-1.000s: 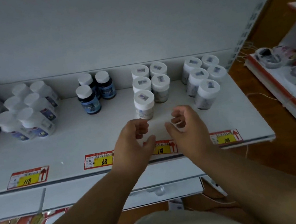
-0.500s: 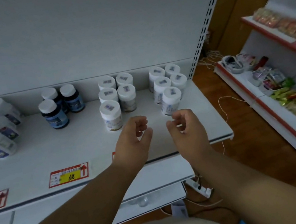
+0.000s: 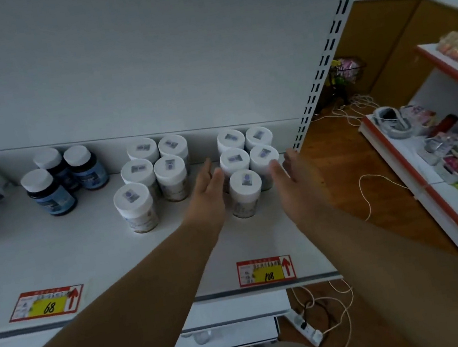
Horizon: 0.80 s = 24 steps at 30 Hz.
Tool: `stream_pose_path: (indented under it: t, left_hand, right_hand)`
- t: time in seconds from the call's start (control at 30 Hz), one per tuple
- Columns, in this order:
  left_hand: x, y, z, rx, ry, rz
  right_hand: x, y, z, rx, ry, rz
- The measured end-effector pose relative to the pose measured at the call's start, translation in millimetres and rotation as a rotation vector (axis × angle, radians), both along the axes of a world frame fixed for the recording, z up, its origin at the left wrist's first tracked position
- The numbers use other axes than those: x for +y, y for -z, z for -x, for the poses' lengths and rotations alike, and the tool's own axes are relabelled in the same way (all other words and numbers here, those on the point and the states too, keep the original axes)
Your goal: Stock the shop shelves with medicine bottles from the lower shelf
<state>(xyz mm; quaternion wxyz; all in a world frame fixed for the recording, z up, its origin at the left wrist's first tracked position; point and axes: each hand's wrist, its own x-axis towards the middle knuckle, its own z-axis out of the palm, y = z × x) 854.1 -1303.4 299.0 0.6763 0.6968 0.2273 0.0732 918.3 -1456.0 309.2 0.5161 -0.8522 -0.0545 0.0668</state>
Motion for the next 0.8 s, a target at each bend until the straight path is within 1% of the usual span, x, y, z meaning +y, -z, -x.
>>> stream_pose_path:
  t: [0.07, 0.17, 0.23, 0.33, 0.5, 0.7, 0.8]
  left_hand:
    - [5.2, -1.2, -18.8, 0.037, -0.001, 0.019]
    - [8.5, 8.8, -38.0, 0.094, -0.080, 0.201]
    - [4.2, 8.8, -41.9, 0.067, -0.077, 0.286]
    - [-2.2, 4.6, -44.2, 0.029, -0.082, 0.351]
    - [-4.7, 5.2, -44.4, 0.043, -0.084, 0.339]
    - [-1.3, 9.9, -45.9, 0.016, -0.074, 0.343]
    - [0.2, 9.6, -46.5, 0.013, -0.072, 0.334]
  right_hand:
    - [6.0, -1.7, -19.0, 0.127, -0.022, -0.053]
    - [17.2, 0.6, -33.3, 0.246, -0.079, -0.203]
    - [20.8, 6.5, -38.8, 0.237, -0.112, -0.252]
    - [20.6, 8.2, -44.0, 0.209, -0.121, -0.238]
    - [18.6, 8.2, -48.9, 0.200, -0.121, -0.214]
    - [20.3, 7.3, -49.7, 0.217, -0.125, -0.192]
    - [21.2, 6.9, -49.0, 0.222, -0.120, -0.212]
